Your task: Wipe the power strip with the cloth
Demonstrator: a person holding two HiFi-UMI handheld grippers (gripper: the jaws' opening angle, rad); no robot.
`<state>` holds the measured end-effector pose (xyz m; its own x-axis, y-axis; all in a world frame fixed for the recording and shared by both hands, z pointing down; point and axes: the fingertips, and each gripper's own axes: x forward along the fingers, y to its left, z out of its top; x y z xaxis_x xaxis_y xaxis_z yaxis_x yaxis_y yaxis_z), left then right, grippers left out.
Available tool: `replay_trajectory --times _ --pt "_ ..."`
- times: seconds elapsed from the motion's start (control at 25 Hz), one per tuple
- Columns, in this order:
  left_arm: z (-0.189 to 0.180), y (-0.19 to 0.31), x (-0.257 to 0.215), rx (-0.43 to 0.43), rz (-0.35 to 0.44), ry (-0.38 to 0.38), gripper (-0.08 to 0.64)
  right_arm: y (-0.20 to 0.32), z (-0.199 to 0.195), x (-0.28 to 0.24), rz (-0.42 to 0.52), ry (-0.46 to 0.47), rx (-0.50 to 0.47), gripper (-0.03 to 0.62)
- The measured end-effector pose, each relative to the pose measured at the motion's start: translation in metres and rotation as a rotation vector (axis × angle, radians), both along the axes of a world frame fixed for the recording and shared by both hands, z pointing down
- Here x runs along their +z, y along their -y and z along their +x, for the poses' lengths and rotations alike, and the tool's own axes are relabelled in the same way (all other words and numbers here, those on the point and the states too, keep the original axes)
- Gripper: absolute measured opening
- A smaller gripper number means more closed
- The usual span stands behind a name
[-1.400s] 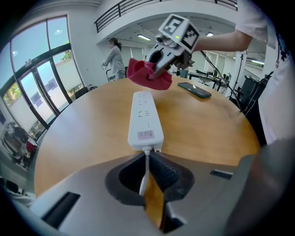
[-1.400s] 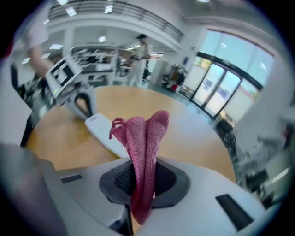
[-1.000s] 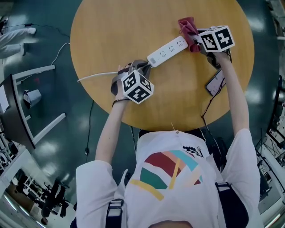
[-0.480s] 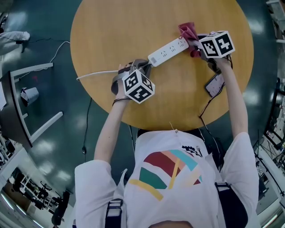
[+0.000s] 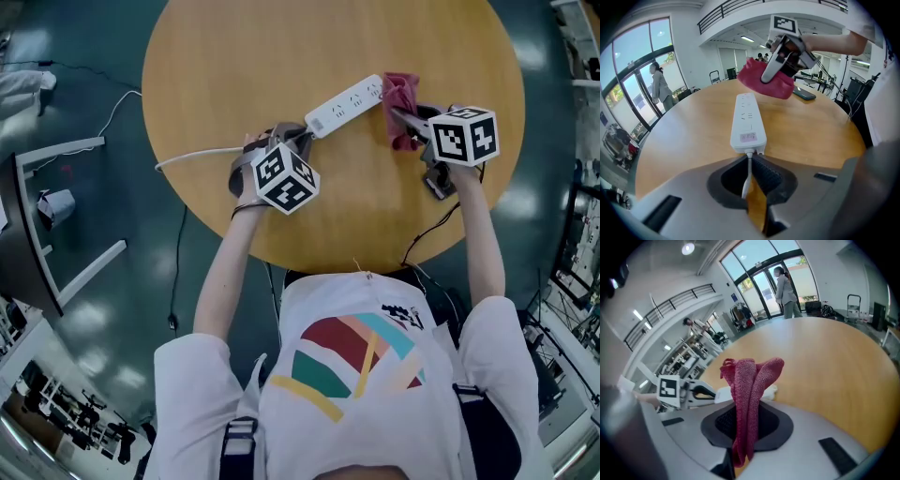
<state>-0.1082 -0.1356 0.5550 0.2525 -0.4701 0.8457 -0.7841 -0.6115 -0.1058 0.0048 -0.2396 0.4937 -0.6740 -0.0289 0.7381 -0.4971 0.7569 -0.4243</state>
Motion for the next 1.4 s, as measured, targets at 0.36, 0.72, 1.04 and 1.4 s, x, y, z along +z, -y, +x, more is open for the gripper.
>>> replay_trajectory --times 0.36,0.72,1.04,1.4 --pt "0.002 -0.001 -0.001 -0.011 0.025 0.001 0.072 -0.086 -0.114 -0.03 -0.056 0.142 -0.203 0.038" --pt "0.005 0.0 -0.006 -0.028 0.065 -0.001 0.072 -0.088 -0.142 0.015 0.123 -0.127 -0.303 0.039" --pt "0.003 -0.006 -0.006 -0.019 0.073 -0.007 0.072 -0.108 -0.128 0.014 0.225 -0.183 -0.334 0.039" --pt "-0.001 -0.005 -0.003 -0.02 0.072 -0.02 0.072 -0.128 -0.095 0.022 0.308 -0.242 -0.477 0.038"
